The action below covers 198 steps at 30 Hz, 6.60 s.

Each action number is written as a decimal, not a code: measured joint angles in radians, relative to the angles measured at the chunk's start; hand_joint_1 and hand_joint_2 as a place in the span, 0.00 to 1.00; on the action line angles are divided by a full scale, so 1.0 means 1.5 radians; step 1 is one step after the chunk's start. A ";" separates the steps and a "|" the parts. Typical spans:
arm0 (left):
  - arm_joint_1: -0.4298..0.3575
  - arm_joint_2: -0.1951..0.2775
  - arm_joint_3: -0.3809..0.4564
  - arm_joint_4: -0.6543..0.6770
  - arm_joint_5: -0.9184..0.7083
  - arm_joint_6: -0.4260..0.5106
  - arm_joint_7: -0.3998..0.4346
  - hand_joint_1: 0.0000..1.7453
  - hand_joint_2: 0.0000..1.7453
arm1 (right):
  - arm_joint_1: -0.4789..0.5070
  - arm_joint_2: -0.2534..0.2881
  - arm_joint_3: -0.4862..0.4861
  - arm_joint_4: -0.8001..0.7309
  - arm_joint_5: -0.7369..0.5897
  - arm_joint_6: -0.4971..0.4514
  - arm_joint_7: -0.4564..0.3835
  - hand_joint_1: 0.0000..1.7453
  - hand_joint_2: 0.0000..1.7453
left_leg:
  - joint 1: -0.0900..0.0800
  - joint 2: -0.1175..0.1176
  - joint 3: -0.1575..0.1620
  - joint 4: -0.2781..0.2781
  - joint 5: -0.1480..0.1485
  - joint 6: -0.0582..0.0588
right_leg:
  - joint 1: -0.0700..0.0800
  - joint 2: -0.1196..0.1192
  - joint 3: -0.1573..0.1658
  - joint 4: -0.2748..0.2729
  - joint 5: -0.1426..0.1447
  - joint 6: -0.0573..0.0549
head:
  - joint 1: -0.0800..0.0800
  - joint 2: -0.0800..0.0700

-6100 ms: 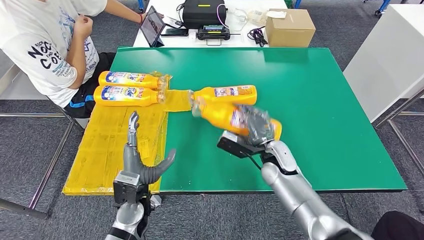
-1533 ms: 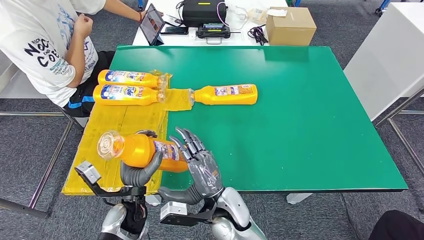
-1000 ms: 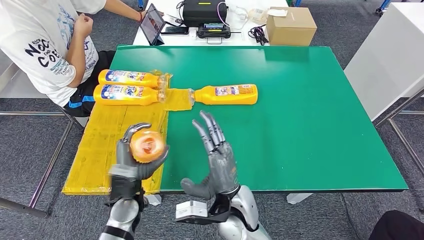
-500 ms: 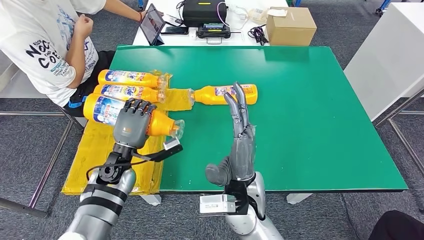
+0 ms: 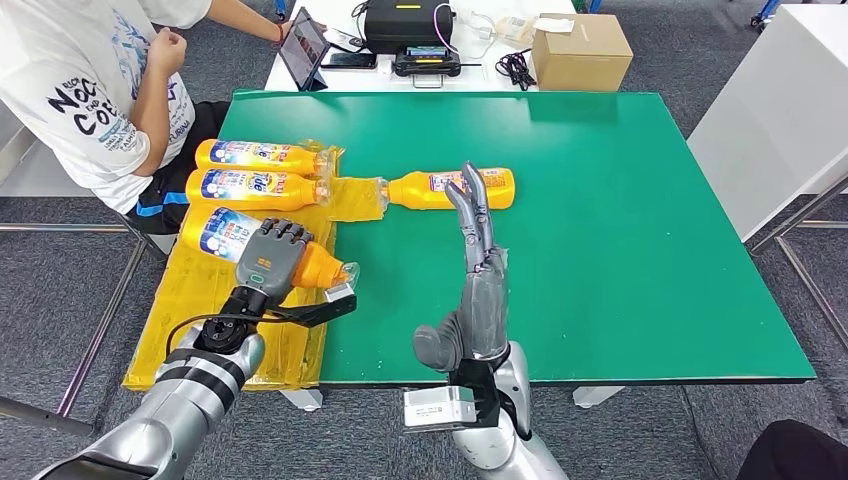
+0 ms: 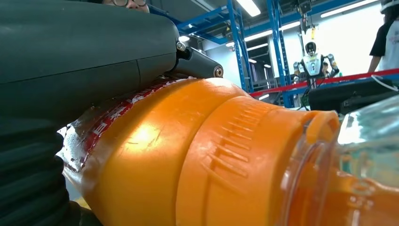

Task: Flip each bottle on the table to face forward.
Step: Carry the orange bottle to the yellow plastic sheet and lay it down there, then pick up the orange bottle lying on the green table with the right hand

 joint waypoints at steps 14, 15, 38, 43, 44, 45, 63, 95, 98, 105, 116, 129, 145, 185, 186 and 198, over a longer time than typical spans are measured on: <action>-0.008 0.005 -0.002 0.028 0.000 0.000 0.000 1.00 1.00 | 0.000 0.000 0.000 0.000 0.000 0.000 0.000 0.00 0.00 | 0.000 0.000 0.000 0.000 0.000 0.000 | 0.000 0.000 0.000 0.000 0.000 0.000 | 0.000 0.000; -0.008 0.006 -0.003 0.028 0.000 0.000 0.000 1.00 1.00 | 0.000 0.000 0.000 0.000 0.000 0.000 0.000 0.00 0.00 | 0.000 0.000 0.000 0.000 0.000 0.000 | 0.000 0.000 0.000 0.000 0.000 0.000 | 0.000 0.000; -0.057 0.011 0.143 0.118 0.215 -0.210 -0.032 1.00 1.00 | 0.007 0.006 -0.001 0.062 -0.003 0.081 0.000 0.00 1.00 | 0.000 0.001 0.000 0.000 0.000 0.000 | 0.000 0.001 0.000 0.000 0.000 0.000 | 0.000 0.000; -0.059 0.011 0.153 0.123 0.216 -0.213 -0.039 0.71 1.00 | 0.007 0.006 -0.001 0.069 -0.002 0.082 0.001 0.00 1.00 | 0.000 0.001 0.001 0.000 0.000 0.000 | 0.000 0.001 0.000 0.000 0.000 0.000 | 0.000 0.000; -0.060 0.011 0.154 0.124 0.215 -0.217 -0.042 0.48 1.00 | 0.006 0.006 -0.001 0.070 0.000 0.084 0.001 0.00 1.00 | 0.000 0.001 0.001 0.000 0.000 0.000 | 0.000 0.001 0.000 0.000 0.000 0.000 | 0.000 0.000; -0.060 0.011 0.155 0.124 0.214 -0.224 -0.045 0.26 1.00 | 0.006 0.006 -0.001 0.072 0.003 0.086 0.002 0.00 1.00 | 0.000 0.001 0.001 0.000 0.000 0.000 | 0.000 0.001 0.000 0.000 0.000 0.000 | 0.000 0.000; -0.078 0.005 0.179 0.139 0.279 -0.420 -0.116 0.00 1.00 | -0.020 0.009 -0.001 0.119 0.013 0.110 0.014 0.00 1.00 | 0.000 -0.002 0.005 0.000 0.000 0.000 | 0.000 0.000 0.006 0.000 -0.001 0.000 | 0.000 0.000; 0.012 -0.062 0.330 0.010 0.885 -0.579 -0.398 0.00 0.25 | -0.041 0.020 0.018 0.251 0.029 0.123 0.016 0.00 1.00 | 0.000 -0.002 0.003 0.000 0.000 0.000 | 0.000 0.000 0.003 0.000 0.000 0.000 | 0.000 0.000; 0.021 -0.067 0.325 -0.014 0.895 -0.570 -0.402 0.00 1.00 | -0.038 0.020 0.017 0.251 0.029 0.123 0.017 0.00 1.00 | 0.000 -0.002 0.003 0.000 0.000 0.000 | 0.000 0.000 0.003 0.000 0.000 0.000 | 0.000 0.000; 0.055 -0.081 0.306 -0.112 1.000 -0.518 -0.411 0.00 1.00 | -0.031 0.020 0.013 0.250 0.025 0.122 0.021 0.00 1.00 | 0.000 -0.002 0.002 0.000 0.000 0.000 | 0.000 0.000 0.002 0.000 0.000 0.000 | 0.000 0.000; 0.082 -0.087 0.281 -0.194 1.016 -0.492 -0.411 0.00 1.00 | -0.024 0.019 0.006 0.249 0.022 0.108 0.021 0.00 1.00 | 0.000 -0.002 0.002 0.000 0.000 0.000 | 0.000 0.000 0.002 0.000 0.000 0.000 | 0.000 0.000; 0.282 -0.113 0.215 -0.388 1.021 -0.356 -0.398 0.24 1.00 | 0.109 0.019 -0.174 0.079 -0.096 -0.024 -0.049 0.00 1.00 | -0.001 -0.001 0.001 0.000 -0.002 0.000 | -0.001 0.000 0.001 -0.001 -0.002 0.001 | 0.000 0.000; 0.436 -0.151 0.144 -0.516 1.007 -0.317 -0.412 0.00 1.00 | 0.171 0.018 -0.219 0.070 -0.125 -0.052 -0.055 0.00 1.00 | 0.000 0.000 0.001 0.000 -0.002 0.000 | 0.000 0.000 0.001 -0.001 -0.002 0.001 | 0.000 0.000; 0.459 -0.154 0.123 -0.523 0.891 -0.264 -0.396 0.00 1.00 | 0.046 -0.060 -0.232 0.227 0.199 0.190 0.294 0.00 1.00 | 0.000 0.000 0.001 0.000 -0.002 0.000 | 0.000 0.000 0.001 -0.001 -0.002 0.001 | 0.000 0.000; 0.457 -0.154 0.123 -0.521 0.889 -0.265 -0.395 0.00 1.00 | 0.034 -0.064 -0.231 0.235 0.207 0.196 0.298 0.00 1.00 | 0.000 0.000 0.001 0.000 -0.002 0.000 | 0.000 0.000 0.001 -0.001 -0.001 0.002 | 0.000 0.000; 0.448 -0.154 0.137 -0.506 0.895 -0.255 -0.383 0.00 1.00 | -0.058 -0.091 -0.201 0.320 0.247 0.271 0.335 0.00 1.00 | 0.000 -0.001 0.001 0.000 -0.002 0.000 | 0.000 0.000 0.001 0.000 -0.002 0.002 | 0.000 0.000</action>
